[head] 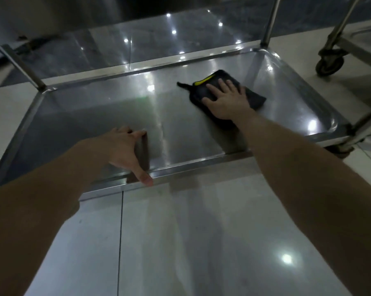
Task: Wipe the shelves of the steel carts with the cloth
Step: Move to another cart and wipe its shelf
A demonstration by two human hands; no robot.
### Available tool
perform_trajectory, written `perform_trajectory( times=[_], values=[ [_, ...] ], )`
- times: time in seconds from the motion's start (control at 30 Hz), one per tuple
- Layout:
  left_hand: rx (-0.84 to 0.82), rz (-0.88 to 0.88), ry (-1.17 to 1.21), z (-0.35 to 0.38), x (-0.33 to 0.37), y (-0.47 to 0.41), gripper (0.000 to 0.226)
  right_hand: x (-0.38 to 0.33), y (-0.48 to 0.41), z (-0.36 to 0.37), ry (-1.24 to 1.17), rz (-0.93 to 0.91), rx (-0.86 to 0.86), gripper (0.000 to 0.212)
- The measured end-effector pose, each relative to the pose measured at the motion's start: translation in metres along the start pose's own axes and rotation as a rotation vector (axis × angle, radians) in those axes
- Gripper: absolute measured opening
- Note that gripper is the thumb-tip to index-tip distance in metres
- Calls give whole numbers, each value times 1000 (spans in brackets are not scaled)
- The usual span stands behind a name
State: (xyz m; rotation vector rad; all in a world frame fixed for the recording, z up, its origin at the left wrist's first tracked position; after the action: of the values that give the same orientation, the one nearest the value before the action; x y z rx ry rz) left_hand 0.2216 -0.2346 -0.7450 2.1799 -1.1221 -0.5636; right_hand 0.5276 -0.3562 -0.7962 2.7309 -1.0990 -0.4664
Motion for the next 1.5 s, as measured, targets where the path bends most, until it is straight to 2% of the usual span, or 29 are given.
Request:
perform_trajectory(
  times=[0.1,0.17,0.23,0.33,0.5,0.57,0.77,0.97,1.1,1.2,1.27,1.37,1.5],
  values=[
    [31,3,84,1,7,3,191,68,22,-6,-13,146,13,76],
    [94,41,149,1,32,4,180,76,34,-2,-4,156,-2,76],
    [170,102,108,-3,66,0,174,66,45,2,3,132,-9,74],
    [161,146,45,-14,99,-5,173,40,70,13,35,45,-44,72],
    [104,159,-1,-20,103,-4,172,8,144,46,116,-259,-54,69],
    [101,177,-14,-21,104,-7,168,17,155,45,106,-281,-58,65],
    [98,151,-58,-22,104,-8,163,105,144,21,97,-104,-57,69],
    [105,159,-56,-20,101,-9,170,168,70,-14,53,119,-15,83],
    [115,169,-45,-20,101,-10,161,149,8,-30,24,150,0,84],
    [141,167,-45,-21,103,-12,149,110,-28,-36,16,132,-26,77],
    [151,157,-13,-23,102,-13,148,75,-39,-33,44,71,-50,76],
    [162,143,9,-25,100,-12,154,30,-28,-22,70,-61,-78,76],
    [178,125,24,-23,97,-9,164,13,30,2,107,-210,-100,70]
  ],
)
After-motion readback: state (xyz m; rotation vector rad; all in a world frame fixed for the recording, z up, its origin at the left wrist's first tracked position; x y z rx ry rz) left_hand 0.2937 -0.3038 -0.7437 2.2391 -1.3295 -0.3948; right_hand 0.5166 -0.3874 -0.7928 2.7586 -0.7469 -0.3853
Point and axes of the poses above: each hand's wrist, its own y-axis away from the middle knuckle, its own z-axis out of the palm, x = y × z, the point moved 5 cm from there along -y, towards the middle knuckle, and after that the axes turned 10 degrees about -x, right-handed, at the moved point
